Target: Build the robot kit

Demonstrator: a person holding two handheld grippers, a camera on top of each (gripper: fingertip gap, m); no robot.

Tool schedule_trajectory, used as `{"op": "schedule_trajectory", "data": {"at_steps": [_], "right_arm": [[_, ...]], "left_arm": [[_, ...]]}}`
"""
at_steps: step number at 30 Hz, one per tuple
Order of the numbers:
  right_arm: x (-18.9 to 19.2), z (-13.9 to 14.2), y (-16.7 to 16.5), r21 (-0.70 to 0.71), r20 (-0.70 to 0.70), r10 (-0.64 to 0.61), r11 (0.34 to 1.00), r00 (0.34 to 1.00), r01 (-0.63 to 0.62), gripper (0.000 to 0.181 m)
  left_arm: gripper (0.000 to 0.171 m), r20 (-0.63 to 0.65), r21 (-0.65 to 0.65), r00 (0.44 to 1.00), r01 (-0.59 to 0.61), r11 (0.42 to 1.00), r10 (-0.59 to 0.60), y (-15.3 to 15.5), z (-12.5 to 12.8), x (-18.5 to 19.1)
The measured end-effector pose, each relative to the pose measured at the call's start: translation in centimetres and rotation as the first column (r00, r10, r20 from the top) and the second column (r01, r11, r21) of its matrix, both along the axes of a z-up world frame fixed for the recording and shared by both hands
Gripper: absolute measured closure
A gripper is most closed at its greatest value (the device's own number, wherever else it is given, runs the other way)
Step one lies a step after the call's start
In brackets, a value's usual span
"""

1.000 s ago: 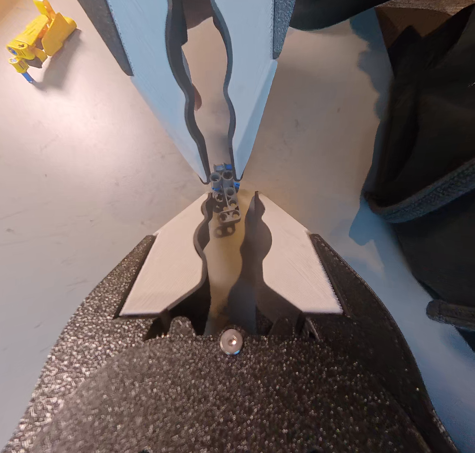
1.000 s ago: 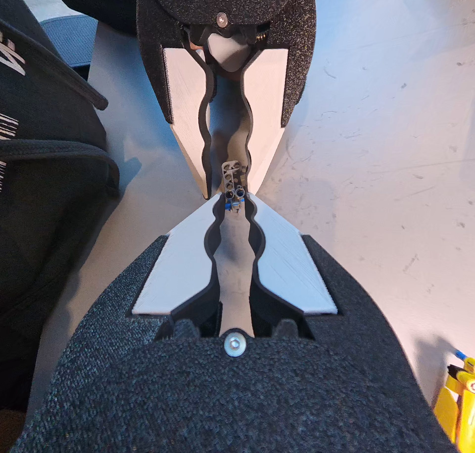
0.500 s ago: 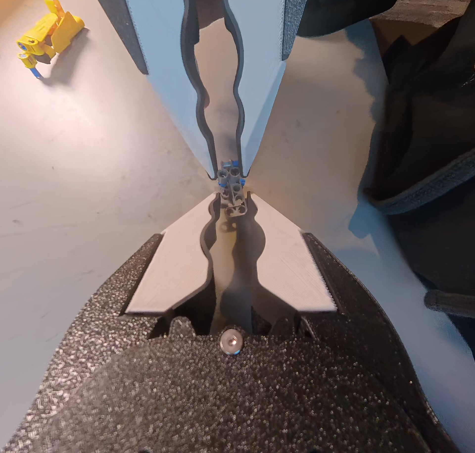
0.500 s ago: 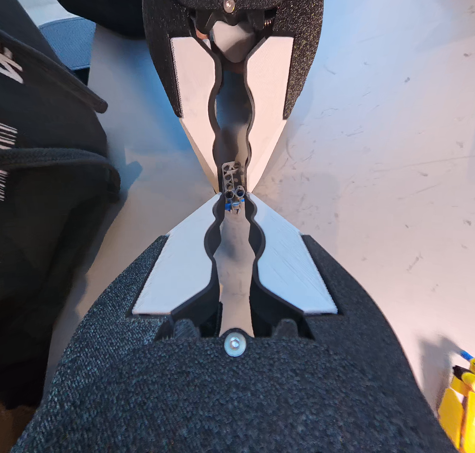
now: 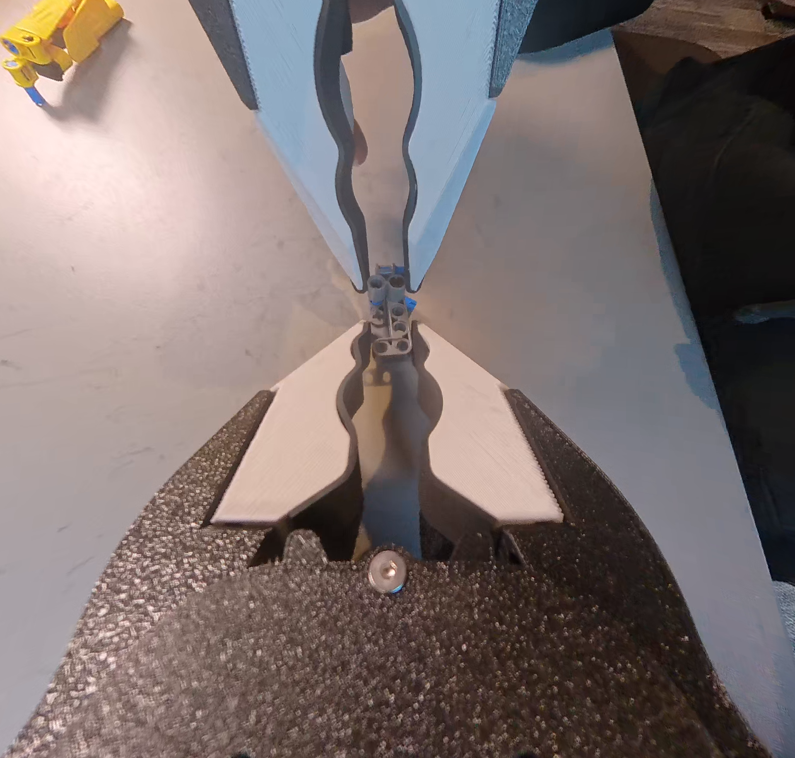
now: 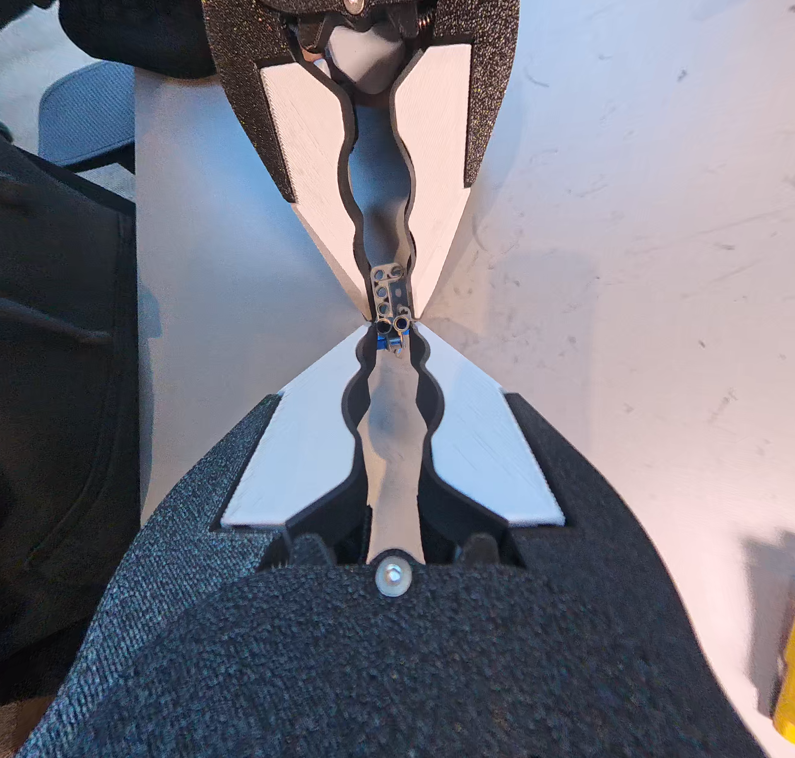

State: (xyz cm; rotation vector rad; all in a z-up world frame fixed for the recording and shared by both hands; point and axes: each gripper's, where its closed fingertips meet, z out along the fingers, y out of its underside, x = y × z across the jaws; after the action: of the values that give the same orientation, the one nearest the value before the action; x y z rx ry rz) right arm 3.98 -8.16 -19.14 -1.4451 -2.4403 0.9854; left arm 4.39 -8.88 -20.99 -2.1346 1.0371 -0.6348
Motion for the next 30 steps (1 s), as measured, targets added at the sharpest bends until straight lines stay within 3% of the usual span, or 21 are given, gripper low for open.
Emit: {"op": "schedule_trajectory", "data": {"at_steps": [5, 10, 14, 19, 24, 30], "right_arm": [[0.1, -0.1, 0.0, 0.060, 0.028, -0.004, 0.998, 1.000, 0.002, 0.166], [0.5, -0.4, -0.3, 0.136, 0.040, 0.026, 0.990, 0.999, -0.031, 0.167], [0.3, -0.3, -0.6, 0.211, 0.016, 0.064, 0.975, 0.998, -0.066, 0.167], [0.1, -0.3, -0.9, 0.239, 0.043, 0.099, 0.965, 0.994, -0.107, 0.167], [0.0, -0.3, -1.0, 0.246, 0.058, 0.128, 0.959, 0.990, -0.138, 0.167], [0.2, -0.3, -0.9, 0.246, 0.030, 0.172, 0.954, 0.985, -0.174, 0.167]], "left_arm": [[0.147, -0.035, 0.009, 0.999, 0.034, 0.999, -0.033, -0.8, -0.1, -0.5], [0.153, -0.054, 0.071, 0.998, 0.031, 0.997, -0.027, -1.0, 1.1, -0.7], [0.154, -0.091, 0.057, 0.995, 0.051, 0.997, -0.046, -1.3, 0.3, -0.5], [0.145, -0.082, 0.019, 0.994, 0.078, 0.997, -0.076, -1.9, -0.2, -0.8], [0.136, -0.070, 0.060, 0.995, 0.076, 0.995, -0.072, -2.3, 1.1, -3.0], [0.143, -0.100, 0.096, 0.993, 0.065, 0.993, -0.056, -1.0, -0.3, -3.5]]}}
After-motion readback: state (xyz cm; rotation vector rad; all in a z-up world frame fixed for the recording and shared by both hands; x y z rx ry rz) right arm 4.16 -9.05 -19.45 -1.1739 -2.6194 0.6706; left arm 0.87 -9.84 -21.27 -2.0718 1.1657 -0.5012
